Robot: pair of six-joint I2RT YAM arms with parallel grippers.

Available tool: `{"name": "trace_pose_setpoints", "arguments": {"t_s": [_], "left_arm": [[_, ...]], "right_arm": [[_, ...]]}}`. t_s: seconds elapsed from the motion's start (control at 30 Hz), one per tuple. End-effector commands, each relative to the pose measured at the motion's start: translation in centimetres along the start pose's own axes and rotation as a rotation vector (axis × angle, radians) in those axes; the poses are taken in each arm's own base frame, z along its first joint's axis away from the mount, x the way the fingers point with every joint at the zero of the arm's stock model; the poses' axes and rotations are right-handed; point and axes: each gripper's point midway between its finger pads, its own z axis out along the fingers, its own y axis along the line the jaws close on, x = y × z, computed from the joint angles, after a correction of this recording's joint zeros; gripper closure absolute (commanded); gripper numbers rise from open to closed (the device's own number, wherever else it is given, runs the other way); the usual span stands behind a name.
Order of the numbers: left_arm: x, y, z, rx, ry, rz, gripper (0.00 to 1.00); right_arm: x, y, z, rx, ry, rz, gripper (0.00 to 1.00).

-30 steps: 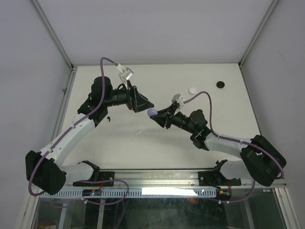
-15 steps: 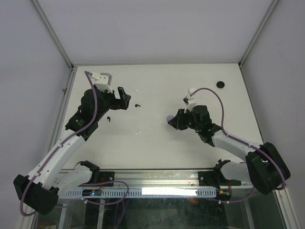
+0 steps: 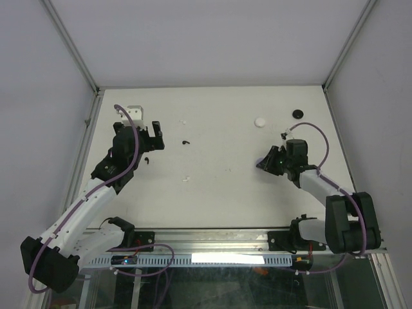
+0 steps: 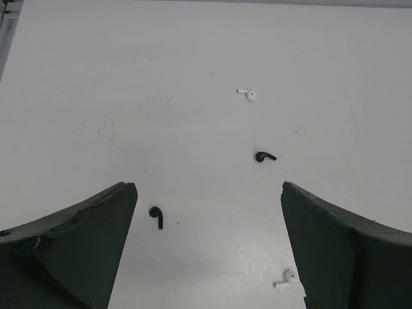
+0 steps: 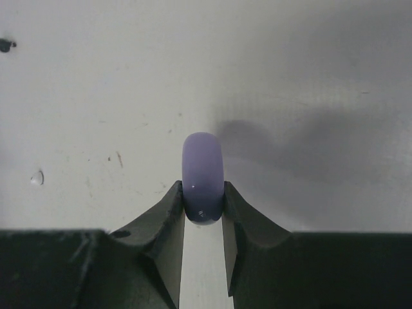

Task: Insert the wireless bluetooth earbuds into the charging case
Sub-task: Place the charging case at the center of the board.

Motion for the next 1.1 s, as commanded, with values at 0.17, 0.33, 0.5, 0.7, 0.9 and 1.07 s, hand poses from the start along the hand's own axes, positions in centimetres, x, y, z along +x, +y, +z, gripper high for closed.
{"name": "trace_pose_setpoints", "arguments": {"t_s": [0.17,0.33,0.5,0.7,0.9,1.07], "left_arm": [[-1.9,3.1,-0.6,-0.14,-0.106,-0.055,0.01],[-1.9,2.7,-0.6,-0.117,-0.103,-0.058,0.01],[-1.7,2.2,-0.4,-0.09,-0.094,-0.059,0.01],[-2.1,2.3,-0.7,-0.093,-0.107,-0.066,0.01],[-2.1,2.2,-0.8,-0.087,-0.11,-0.068,0.01],[-2.2,2.3,-0.9,-0.089,-0.114,-0.07,0.01]], "right_arm": [[-2.4,-3.9,0.2,0.01,0.012,0.183,0.93],[-2.6,-6.1,-0.4,0.077,-0.002,0.244,0.72],[-2.8,-7.5,-1.5,0.164,-0.029,0.268,0.49],[-4.0,-7.5,-3.6,0.246,-0.022,0.266,0.27],[-7.6,-5.5,-4.6,0.191,-0.057,0.161,0.08],[-10.5,-4.7,-3.9,0.195,-0.152,0.088,0.05]]}}
